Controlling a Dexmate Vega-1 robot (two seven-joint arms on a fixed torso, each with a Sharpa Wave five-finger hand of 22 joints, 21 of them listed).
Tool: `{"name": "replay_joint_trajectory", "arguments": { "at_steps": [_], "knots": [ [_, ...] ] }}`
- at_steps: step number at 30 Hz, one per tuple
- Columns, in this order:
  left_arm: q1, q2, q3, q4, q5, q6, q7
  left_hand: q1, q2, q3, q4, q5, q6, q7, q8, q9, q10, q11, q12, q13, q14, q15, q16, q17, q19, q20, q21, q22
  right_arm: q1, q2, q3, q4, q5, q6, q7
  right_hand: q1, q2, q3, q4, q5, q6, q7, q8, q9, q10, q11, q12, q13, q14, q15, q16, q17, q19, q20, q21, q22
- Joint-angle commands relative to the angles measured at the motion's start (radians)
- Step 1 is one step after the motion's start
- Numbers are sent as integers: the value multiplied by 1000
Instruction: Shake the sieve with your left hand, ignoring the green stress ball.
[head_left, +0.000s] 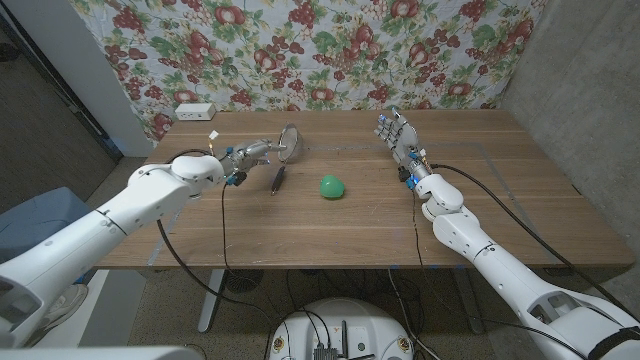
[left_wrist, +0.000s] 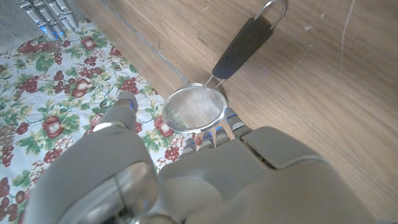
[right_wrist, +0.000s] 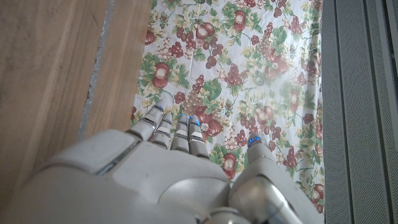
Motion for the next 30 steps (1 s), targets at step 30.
{"name": "replay_joint_trajectory", "arguments": {
  "at_steps": [30],
  "knots": [
    [53,-252,-76,433,31,-892,-222,-433,137,-77,213,62,150,-41,12,-11,56,-159,23,-12,56,-159,24,-1,142,-134,-50,2,-19,-1,-21,-32,-16,-18,-14,-20,1,-1,6,-2,10,1,6,2,14,8,10,2,14,-1,11,3,26,-10,-10,3]
  ]
}}
